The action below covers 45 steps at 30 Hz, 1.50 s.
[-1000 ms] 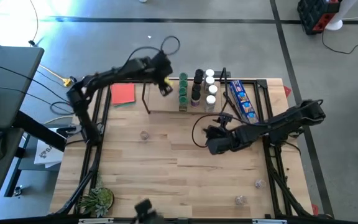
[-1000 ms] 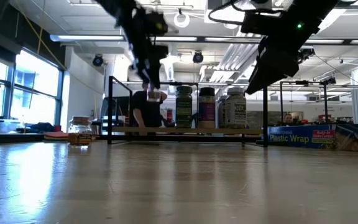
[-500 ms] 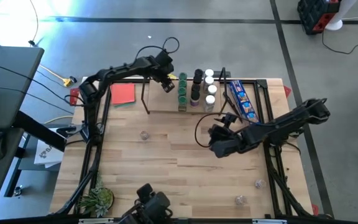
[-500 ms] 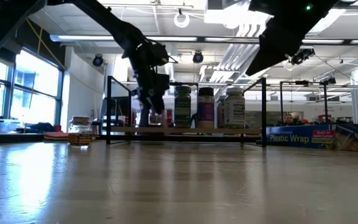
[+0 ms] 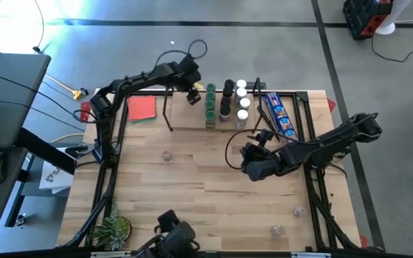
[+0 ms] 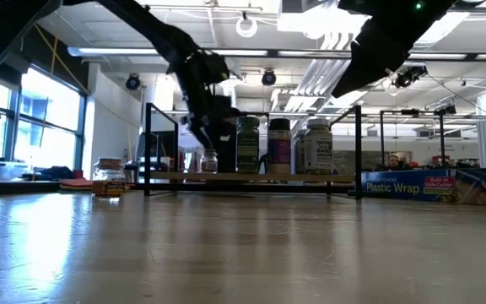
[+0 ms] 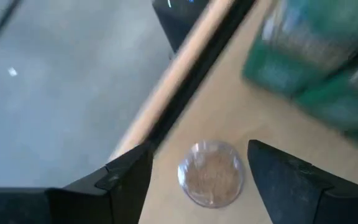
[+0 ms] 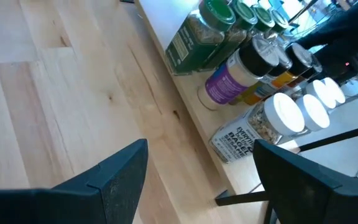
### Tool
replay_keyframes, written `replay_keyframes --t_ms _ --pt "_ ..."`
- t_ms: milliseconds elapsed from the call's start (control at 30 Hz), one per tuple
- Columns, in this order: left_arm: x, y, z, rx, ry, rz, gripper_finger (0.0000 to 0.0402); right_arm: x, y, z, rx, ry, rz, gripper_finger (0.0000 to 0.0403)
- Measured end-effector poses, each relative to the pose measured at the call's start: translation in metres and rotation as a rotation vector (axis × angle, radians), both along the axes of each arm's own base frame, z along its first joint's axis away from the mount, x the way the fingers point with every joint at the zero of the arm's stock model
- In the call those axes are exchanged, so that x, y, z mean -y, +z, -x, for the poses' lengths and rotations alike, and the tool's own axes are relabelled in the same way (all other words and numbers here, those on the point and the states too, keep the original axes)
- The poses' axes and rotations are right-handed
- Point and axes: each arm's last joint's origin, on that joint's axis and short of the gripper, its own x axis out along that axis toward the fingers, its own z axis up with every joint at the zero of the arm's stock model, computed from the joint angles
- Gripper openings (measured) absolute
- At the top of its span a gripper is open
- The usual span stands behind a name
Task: Shelf spices
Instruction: Put the top brown seasoning bottle on the shelf aligned with the other brown seasoning bottles
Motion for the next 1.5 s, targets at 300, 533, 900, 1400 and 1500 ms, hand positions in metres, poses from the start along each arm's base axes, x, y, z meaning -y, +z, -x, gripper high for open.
replay_keyframes --t_ms 300,533,900,1400,1500 --pt "0.071 0.095 0.0 0.032 -0.195 -0.163 0.0258 0.006 0.002 -0.004 0.011 -0.012 0.024 0.0287" --pt "0.197 0.106 0.022 0.029 -0.412 -0.049 0.0243 0.014 0.005 -0.013 -0.006 0.042 0.053 0.0287" --pt "0.288 0.017 0.085 -0.062 -0.197 0.242 0.0239 0.02 0.008 -0.019 -0.041 0.101 0.102 0.0287" --pt "0.276 -0.073 0.1 -0.115 -0.176 0.126 0.0273 0.025 0.011 -0.025 0.014 0.092 0.099 0.0287" --pt "0.275 -0.077 0.091 -0.077 -0.215 0.105 0.0273 0.028 0.012 -0.025 0.018 0.082 0.098 0.0287"
